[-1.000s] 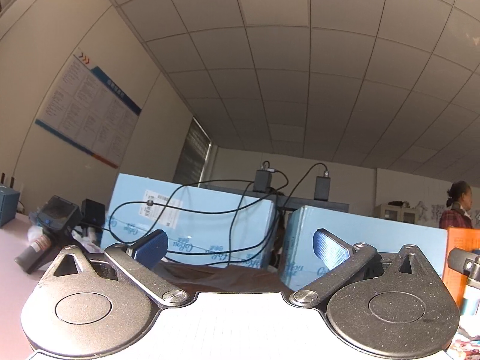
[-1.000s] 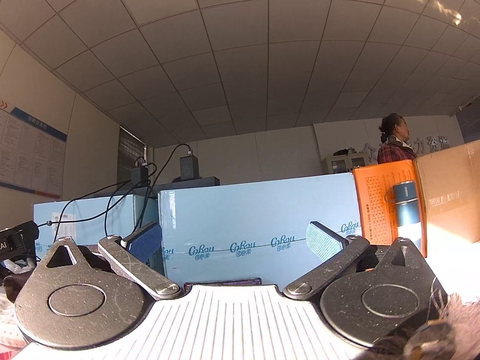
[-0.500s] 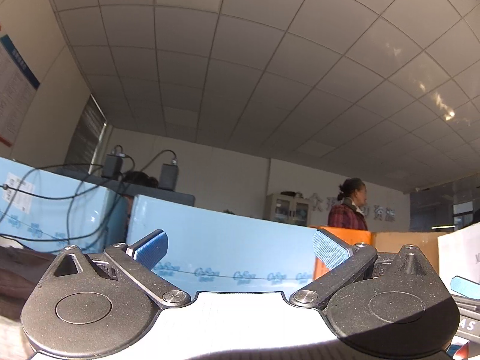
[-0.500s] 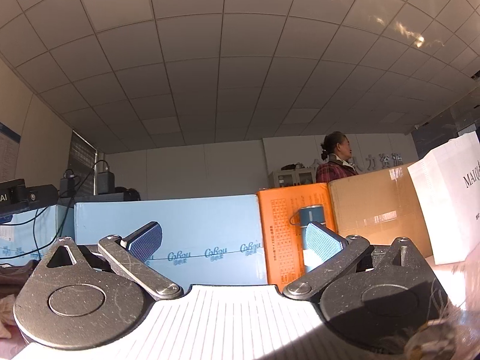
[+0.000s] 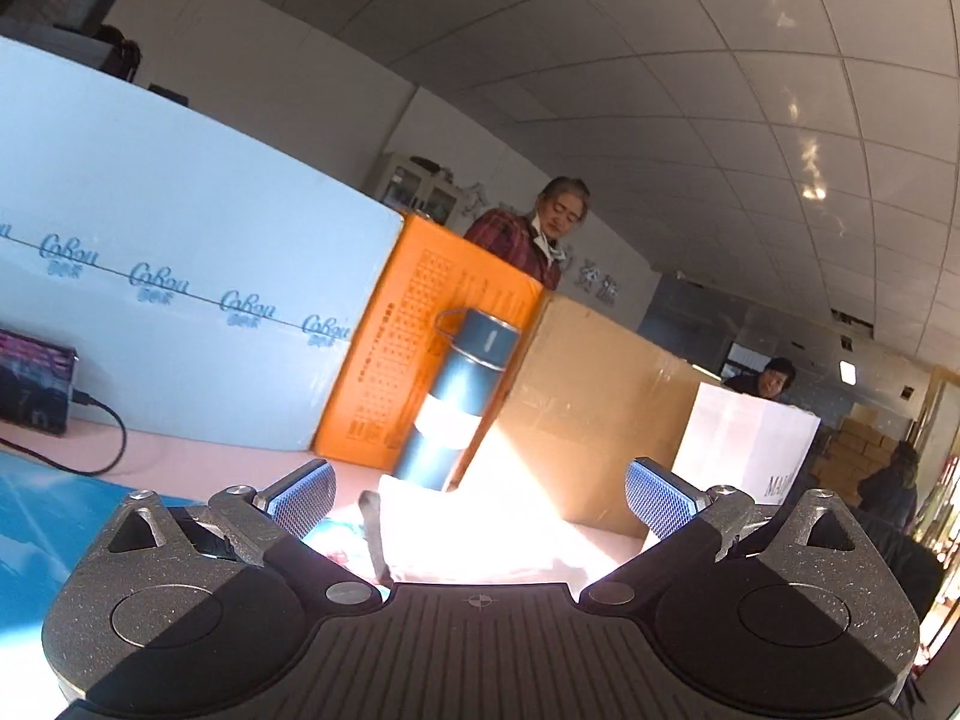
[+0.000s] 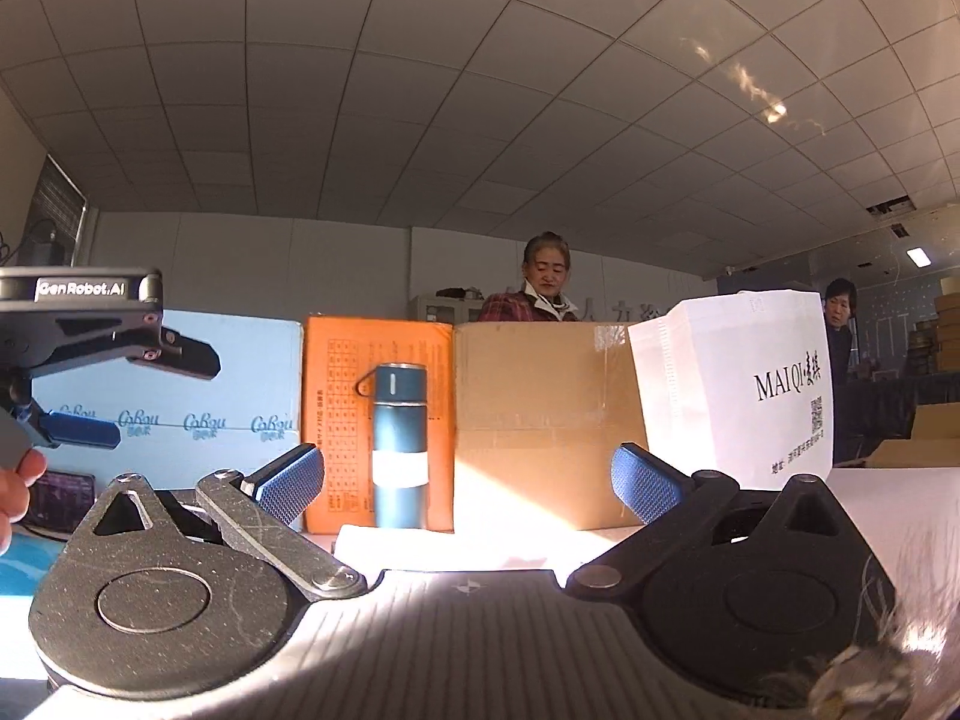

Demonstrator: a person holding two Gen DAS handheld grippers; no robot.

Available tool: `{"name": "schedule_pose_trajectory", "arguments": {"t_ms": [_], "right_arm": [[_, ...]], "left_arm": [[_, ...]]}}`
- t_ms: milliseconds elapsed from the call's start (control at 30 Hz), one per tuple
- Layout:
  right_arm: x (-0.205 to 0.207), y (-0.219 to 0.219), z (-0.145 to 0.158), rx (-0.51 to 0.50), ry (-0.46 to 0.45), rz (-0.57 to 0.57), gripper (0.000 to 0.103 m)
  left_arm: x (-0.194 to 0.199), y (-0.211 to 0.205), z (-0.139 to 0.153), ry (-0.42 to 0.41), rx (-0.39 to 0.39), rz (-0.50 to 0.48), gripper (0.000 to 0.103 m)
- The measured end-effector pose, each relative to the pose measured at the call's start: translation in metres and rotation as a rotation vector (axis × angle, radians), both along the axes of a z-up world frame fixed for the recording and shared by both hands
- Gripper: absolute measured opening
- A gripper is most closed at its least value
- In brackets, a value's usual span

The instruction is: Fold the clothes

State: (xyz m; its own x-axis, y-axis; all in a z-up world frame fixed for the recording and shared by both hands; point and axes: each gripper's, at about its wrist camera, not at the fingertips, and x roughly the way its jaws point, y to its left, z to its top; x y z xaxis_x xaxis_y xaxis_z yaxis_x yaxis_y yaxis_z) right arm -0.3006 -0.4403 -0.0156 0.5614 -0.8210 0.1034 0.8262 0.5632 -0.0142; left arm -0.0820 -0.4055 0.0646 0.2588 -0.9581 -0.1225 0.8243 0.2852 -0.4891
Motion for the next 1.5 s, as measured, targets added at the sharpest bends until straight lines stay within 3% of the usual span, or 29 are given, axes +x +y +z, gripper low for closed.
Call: {"name": "schedule_pose_trajectory", "arguments": {"t_ms": [100, 200, 433, 533, 700, 933, 1233, 1433, 1500], "right_arm": [[-0.004, -0.017, -0.001, 0.021, 0.059, -0.049, 0.103], [-0.007, -0.031, 0.000, 0.041, 0.109, -0.091, 0.103], [0.000, -0.057, 0.002, 0.059, 0.198, -0.131, 0.103], [0.012, -0.070, 0.003, 0.069, 0.238, -0.107, 0.103], [0.032, -0.083, 0.008, 0.054, 0.337, -0.018, 0.103], [0.067, -0.106, 0.006, 0.074, 0.464, 0.070, 0.103], [0.117, -0.125, -0.008, 0.165, 0.614, 0.331, 0.098], [0.154, -0.120, -0.021, 0.163, 0.767, 0.465, 0.084], [0.163, -0.126, -0.025, 0.195, 0.784, 0.473, 0.068]], "left_arm": [[0.006, -0.028, -0.011, 0.178, 0.020, -0.026, 0.103], [0.010, -0.051, -0.029, 0.302, 0.082, -0.020, 0.103], [0.014, -0.051, -0.054, 0.277, 0.127, 0.043, 0.103], [0.023, -0.050, -0.062, 0.314, 0.139, 0.070, 0.103], [0.031, -0.040, -0.071, 0.347, 0.143, 0.097, 0.103], [0.058, -0.032, -0.092, 0.534, 0.107, 0.083, 0.103], [0.055, -0.028, -0.097, 0.553, 0.044, 0.080, 0.103], [0.053, -0.027, -0.099, 0.552, 0.015, 0.073, 0.103], [0.052, -0.028, -0.099, 0.544, 0.017, 0.065, 0.103]]}}
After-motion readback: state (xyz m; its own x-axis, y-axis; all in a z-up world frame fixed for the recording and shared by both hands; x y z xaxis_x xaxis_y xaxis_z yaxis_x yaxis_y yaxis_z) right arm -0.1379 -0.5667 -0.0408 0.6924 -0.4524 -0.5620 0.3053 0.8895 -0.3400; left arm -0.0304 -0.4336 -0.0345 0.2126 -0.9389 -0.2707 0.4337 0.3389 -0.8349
